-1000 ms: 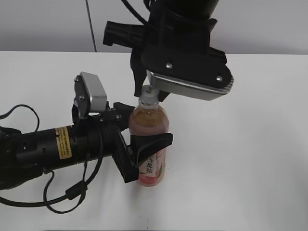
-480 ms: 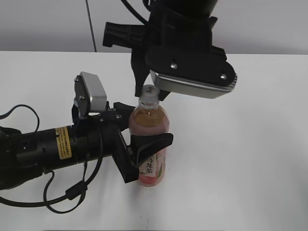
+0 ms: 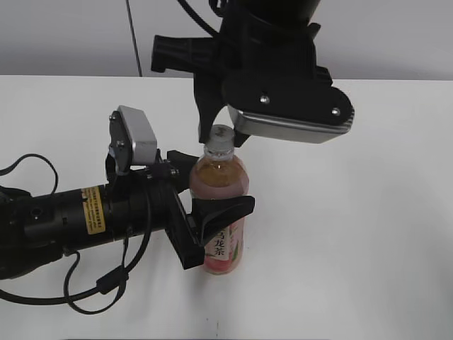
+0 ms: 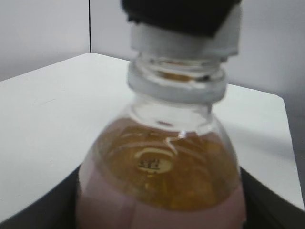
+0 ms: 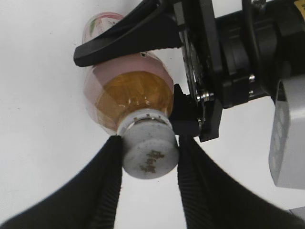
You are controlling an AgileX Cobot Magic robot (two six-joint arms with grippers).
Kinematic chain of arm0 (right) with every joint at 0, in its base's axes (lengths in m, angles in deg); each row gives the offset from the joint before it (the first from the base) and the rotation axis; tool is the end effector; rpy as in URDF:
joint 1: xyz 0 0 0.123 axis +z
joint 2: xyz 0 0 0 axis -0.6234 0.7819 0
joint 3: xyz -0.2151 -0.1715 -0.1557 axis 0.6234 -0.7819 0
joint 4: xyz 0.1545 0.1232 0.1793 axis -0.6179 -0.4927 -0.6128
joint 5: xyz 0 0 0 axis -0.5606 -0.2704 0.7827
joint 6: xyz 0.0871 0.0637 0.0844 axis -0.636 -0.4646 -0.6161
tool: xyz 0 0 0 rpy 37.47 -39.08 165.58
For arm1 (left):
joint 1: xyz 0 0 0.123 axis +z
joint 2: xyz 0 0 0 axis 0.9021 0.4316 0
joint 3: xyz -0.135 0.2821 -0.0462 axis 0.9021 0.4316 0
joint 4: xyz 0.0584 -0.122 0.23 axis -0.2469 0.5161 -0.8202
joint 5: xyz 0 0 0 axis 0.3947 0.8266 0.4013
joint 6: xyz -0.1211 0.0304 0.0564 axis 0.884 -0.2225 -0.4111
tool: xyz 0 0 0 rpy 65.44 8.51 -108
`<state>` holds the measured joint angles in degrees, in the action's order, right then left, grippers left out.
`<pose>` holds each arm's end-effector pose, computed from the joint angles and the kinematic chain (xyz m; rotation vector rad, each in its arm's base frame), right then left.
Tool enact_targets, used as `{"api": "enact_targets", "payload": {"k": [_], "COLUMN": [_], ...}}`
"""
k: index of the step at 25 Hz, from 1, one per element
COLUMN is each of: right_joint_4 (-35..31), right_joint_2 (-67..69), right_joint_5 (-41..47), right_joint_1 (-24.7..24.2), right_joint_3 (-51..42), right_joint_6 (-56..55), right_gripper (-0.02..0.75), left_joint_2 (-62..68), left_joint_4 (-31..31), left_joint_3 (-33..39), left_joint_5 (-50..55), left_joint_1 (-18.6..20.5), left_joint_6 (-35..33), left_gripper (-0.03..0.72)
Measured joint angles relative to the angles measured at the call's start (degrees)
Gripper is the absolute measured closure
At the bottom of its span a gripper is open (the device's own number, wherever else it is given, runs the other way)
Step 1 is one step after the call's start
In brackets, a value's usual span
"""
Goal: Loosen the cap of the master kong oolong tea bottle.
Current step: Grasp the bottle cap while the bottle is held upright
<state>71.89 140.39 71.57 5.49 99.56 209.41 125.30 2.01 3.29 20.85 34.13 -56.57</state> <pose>0.2862 0.3085 0.2960 -2.7994 -0.2884 -0.1917 0.2523 -0.2475 0.1352 0.9714 1.5399 -0.9577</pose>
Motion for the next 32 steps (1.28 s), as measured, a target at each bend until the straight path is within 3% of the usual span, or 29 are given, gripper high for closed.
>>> {"api": "enact_targets", "payload": {"k": [24, 32], "right_joint_4": [-0.62, -0.62], "right_joint_2": [0.00, 0.00], "right_joint_5": [0.00, 0.00], "right_joint_1": [0.00, 0.00], "right_joint_3": [0.00, 0.00], "right_joint_6": [17.29, 17.67], "right_gripper": [0.465, 0.465], "left_joint_2": [0.00, 0.00], "left_joint_4": [0.00, 0.00], "left_joint_3": [0.00, 0.00], "left_joint_5": [0.00, 0.00], "left_joint_1": [0.00, 0.00], "left_joint_6": [0.00, 0.00], "left_gripper": [0.228, 0.228]}}
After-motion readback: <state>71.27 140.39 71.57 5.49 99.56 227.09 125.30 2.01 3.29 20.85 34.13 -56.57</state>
